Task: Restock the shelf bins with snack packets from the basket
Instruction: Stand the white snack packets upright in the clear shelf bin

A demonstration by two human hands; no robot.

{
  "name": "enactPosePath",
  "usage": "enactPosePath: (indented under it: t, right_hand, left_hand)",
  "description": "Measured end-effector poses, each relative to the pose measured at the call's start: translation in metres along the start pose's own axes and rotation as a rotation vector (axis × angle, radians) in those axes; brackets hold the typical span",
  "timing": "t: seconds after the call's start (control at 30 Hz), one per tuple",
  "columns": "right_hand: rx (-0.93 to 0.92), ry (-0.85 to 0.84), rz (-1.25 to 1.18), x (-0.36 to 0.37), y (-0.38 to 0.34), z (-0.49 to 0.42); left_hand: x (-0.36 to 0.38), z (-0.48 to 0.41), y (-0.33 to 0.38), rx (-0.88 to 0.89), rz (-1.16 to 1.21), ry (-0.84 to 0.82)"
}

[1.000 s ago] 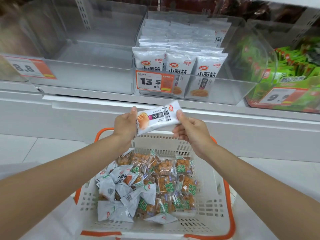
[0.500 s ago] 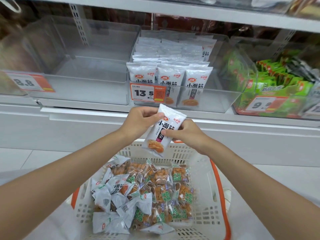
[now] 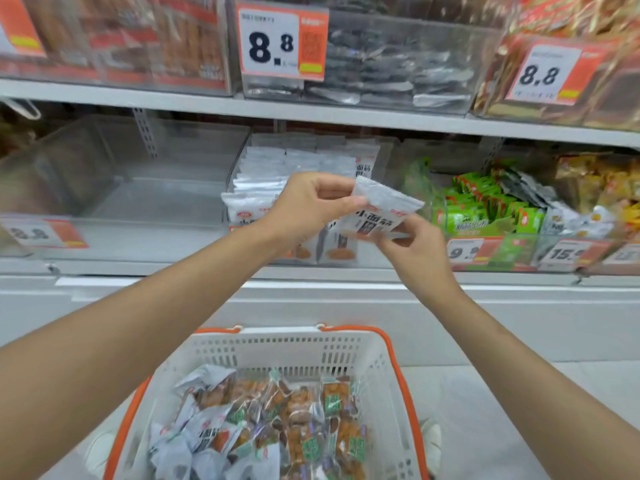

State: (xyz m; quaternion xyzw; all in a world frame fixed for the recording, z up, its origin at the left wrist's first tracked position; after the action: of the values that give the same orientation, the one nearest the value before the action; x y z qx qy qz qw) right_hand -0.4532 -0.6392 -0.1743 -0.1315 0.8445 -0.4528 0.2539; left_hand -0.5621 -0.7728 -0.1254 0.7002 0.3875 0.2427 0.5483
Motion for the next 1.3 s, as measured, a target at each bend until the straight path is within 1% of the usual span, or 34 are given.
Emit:
enactPosePath:
  t: [0.07,0.1,0.2,0.23,0.27,0.37,0.4,0.5,0.53,0.6,0.67,0.7,0.73,0.8,0.9,1.1,1.23,1.3]
  right_hand:
    - [-0.085,0.157,0.065,-0.017,-0.005,-0.016]
    - [-0.1,0.192,0.094,-0.022,-0.005,-0.024]
    - [-0.054,0.186,0.157,-0.019,0.013,-0.051]
    - [-0.024,0.185,0.159,-0.015,0.022,-0.061]
    - [0.01,0.189,0.168,-0.01,0.032,-0.07]
    - [0.049,0.193,0.254,0.008,0.05,-0.1]
    - [0.038,0.197,0.304,0.015,0.052,-0.11]
    - [0.102,0.209,0.426,0.038,0.061,-0.143]
    - [0.141,0.182,0.436,0.046,0.066,-0.154]
    - [0.223,0.072,0.466,0.063,0.081,-0.174]
    - [0.289,-0.071,0.504,0.08,0.098,-0.187]
    - [0.303,-0.104,0.524,0.088,0.104,-0.192]
    - [0.316,-0.104,0.527,0.094,0.111,-0.196]
    - [0.382,-0.114,0.443,0.106,0.124,-0.201]
    - [0.427,-0.145,0.375,0.118,0.132,-0.2]
    - [0.395,-0.18,0.327,0.128,0.134,-0.196]
    - [0.427,-0.192,0.335,0.125,0.131,-0.189]
    - [0.444,-0.16,0.328,0.12,0.129,-0.188]
  left_hand:
    - [0.014,-0.011,0.02,0.112,-0.045,-0.069]
    - [0.02,-0.018,0.026,0.157,-0.086,-0.09]
    - [0.033,-0.045,0.021,0.228,-0.226,-0.141]
    - [0.036,-0.056,0.015,0.22,-0.292,-0.17]
    - [0.037,-0.068,0.006,0.214,-0.41,-0.186]
    - [0.027,-0.111,-0.028,0.195,-0.881,-0.171]
    - [0.024,-0.122,-0.036,0.173,-0.979,-0.188]
    - [0.018,-0.147,-0.053,0.129,-1.176,-0.291]
    - [0.015,-0.153,-0.06,0.113,-1.23,-0.325]
    - [0.007,-0.161,-0.071,0.094,-1.308,-0.367]
    - [0.002,-0.164,-0.078,0.075,-1.338,-0.39]
    - [0.0,-0.164,-0.08,0.065,-1.328,-0.397]
    - [-0.001,-0.164,-0.081,0.056,-1.307,-0.396]
    - [-0.001,-0.164,-0.08,0.061,-1.285,-0.384]
    - [-0.003,-0.166,-0.081,0.07,-1.316,-0.358]
    - [0.0,-0.168,-0.086,0.078,-1.308,-0.343]
    - [-0.003,-0.168,-0.088,0.067,-1.303,-0.351]
    - [-0.003,-0.169,-0.089,0.059,-1.307,-0.357]
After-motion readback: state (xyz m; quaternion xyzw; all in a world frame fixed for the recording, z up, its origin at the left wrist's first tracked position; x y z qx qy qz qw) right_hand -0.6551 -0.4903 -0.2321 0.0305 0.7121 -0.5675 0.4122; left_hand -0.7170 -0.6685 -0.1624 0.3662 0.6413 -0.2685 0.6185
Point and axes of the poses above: each hand's wrist, its own z-axis away from the middle knuckle, its own x-axis out of the palm, y = z × x, the point moved 4 cm from there along -z, towards the middle knuckle, and after that the axes turned 12 degrees about y, right-handed, at the moved point
